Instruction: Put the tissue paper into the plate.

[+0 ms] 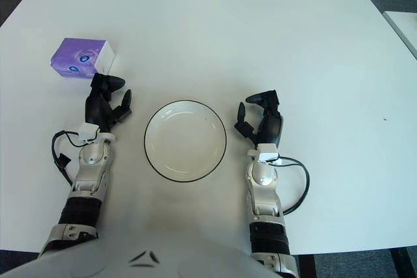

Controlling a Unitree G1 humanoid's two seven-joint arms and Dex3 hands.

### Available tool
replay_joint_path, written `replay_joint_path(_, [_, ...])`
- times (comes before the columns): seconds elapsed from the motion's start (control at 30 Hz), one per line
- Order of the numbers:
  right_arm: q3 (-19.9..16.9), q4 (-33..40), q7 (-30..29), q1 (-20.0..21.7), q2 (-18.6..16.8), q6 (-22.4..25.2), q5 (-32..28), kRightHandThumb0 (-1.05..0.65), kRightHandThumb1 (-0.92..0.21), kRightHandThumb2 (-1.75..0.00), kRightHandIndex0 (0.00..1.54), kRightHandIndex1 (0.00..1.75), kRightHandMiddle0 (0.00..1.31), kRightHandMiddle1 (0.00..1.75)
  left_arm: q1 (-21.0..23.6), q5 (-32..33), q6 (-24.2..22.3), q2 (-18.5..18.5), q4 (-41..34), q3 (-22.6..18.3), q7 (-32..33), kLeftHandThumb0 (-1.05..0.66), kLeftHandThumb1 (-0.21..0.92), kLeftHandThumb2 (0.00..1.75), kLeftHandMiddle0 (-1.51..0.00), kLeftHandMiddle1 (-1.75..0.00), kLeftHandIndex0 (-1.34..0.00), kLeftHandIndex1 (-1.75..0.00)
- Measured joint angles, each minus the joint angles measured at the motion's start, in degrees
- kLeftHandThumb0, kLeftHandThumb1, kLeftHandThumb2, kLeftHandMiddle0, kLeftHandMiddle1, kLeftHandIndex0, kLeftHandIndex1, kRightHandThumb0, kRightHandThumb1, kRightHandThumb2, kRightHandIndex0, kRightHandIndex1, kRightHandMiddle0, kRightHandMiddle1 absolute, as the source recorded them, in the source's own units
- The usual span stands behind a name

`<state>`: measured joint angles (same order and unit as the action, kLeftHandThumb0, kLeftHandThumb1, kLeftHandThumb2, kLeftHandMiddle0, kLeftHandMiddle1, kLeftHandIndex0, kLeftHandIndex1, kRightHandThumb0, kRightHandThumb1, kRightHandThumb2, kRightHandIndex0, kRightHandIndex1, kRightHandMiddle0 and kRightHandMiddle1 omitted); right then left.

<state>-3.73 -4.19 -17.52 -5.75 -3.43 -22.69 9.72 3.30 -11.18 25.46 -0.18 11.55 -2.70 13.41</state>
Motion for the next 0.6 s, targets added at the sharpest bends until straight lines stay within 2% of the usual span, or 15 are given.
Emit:
replay_joint_path(0.2, [0.1, 0.2, 0.0, 0.4, -0.1, -0.1, 0.1, -0.4, -0.6, -0.98, 0.53, 1.34, 0.39, 1.75, 1.1, -12.6, 3.0, 3.8, 0.3, 1.9, 8.9, 0.0, 0.92, 0.46, -0.33, -1.46, -0.13, -1.75])
replay_joint_path(0.33, [0.1, 0.1, 0.0, 0.2, 0.0, 0.0, 0.1, -0.4, -0.59, -0.98, 0.53, 1.34, 0.39, 1.75, 1.0, -22.0, 3.4, 8.0, 1.3, 3.3, 15.6, 0.0, 0.92, 0.46, -0.33, -1.48, -0.12, -1.75])
replay_joint_path(0.5, [0.2, -0.2, -0.1, 0.3, 0.0, 0.0, 0.1, -0.4, -0.59, -0.98, 0.54, 1.33, 0.39, 1.75, 1.0, -28.2, 4.3, 14.3, 2.0, 4.2, 17.8, 0.0, 0.92, 0.47, -0.32, -1.49, -0.11, -1.75])
replay_joint_path(0.53, [0.2, -0.3, -0.1, 0.4, 0.0, 0.0, 0.1, -0.4, -0.59, -0.98, 0.54, 1.33, 0.39, 1.75, 1.1, -29.2, 4.0, 15.5, 2.0, 4.3, 17.9, -0.13, 0.92, 0.49, -0.26, -1.47, -0.13, -1.75])
replay_joint_path(0.6, [0.1, -0.4, -0.2, 0.4, 0.1, -0.1, 0.1, -0.4, -0.59, -0.98, 0.54, 1.33, 0.4, 1.75, 1.0, -31.1, 2.8, 17.5, 1.9, 4.5, 17.9, -0.24, 0.92, 0.51, -0.18, -1.45, -0.16, -1.75])
